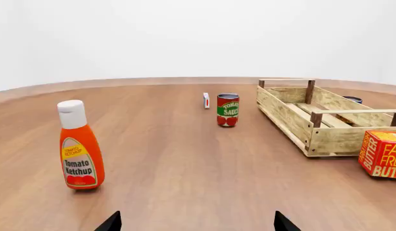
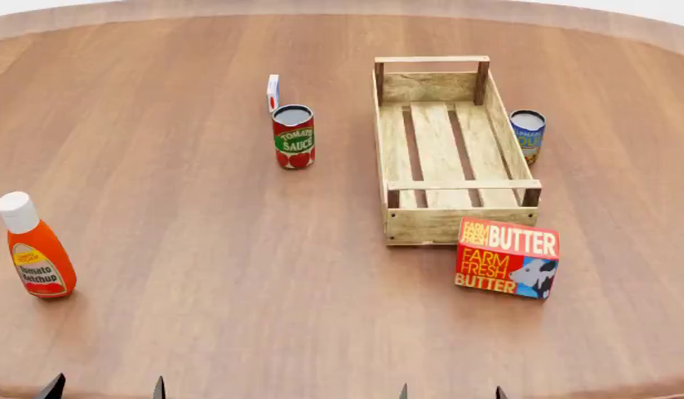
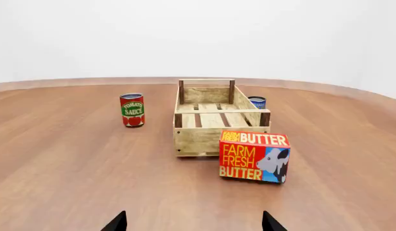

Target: Pick up the butter and put it in the tray.

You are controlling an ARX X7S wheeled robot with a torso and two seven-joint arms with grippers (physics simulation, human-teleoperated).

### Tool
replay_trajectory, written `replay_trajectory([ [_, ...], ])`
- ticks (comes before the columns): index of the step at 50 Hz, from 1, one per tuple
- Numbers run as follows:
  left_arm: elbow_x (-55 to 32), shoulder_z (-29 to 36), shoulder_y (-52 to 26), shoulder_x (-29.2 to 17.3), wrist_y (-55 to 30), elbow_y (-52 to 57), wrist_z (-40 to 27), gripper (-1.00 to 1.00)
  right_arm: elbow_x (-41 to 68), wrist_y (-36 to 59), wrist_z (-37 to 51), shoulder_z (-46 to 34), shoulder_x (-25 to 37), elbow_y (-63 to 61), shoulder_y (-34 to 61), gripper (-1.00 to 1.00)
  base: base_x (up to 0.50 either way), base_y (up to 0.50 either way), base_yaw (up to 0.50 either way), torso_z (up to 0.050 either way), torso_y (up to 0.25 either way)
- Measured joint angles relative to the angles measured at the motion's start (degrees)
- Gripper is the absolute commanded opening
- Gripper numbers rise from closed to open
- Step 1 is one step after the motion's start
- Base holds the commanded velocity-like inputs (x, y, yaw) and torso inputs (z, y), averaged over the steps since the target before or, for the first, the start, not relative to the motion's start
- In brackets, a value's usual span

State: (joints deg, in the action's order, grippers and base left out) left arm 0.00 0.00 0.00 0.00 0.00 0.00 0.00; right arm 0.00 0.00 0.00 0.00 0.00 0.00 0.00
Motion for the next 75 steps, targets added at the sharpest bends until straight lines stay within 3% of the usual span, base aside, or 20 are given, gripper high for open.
replay_trajectory([
  [18, -2.1, 2.2, 0.0, -2.0, 0.1, -0.1, -2.4, 1.0, 1.9, -0.6, 2.5, -2.7, 2.1, 0.1, -0.1, 1.0, 0.0, -0.01, 0.0, 0.0, 0.0],
  [46, -4.2, 5.3, -0.2, -4.6, 0.2, 0.1, -5.3, 1.0, 5.3, 1.6, 4.7, -5.5, 4.6, -1.1, 0.0, 1.0, 0.0, -0.5, 0.0, 0.0, 0.0],
  [55, -4.7, 6.2, -0.3, -5.1, 0.3, 0.1, -6.0, 1.0, 6.1, 1.9, 5.6, -6.0, 5.2, -1.0, 0.2, 1.0, 0.0, -0.03, 0.0, 0.0, 0.0],
  [75, -5.9, 7.4, -0.5, -6.3, 0.5, -0.2, -7.4, 1.0, 5.4, 1.0, 7.2, -8.5, 6.5, -0.7, 0.0, 1.0, 0.5, 0.0, 0.0, 0.0, 0.0],
])
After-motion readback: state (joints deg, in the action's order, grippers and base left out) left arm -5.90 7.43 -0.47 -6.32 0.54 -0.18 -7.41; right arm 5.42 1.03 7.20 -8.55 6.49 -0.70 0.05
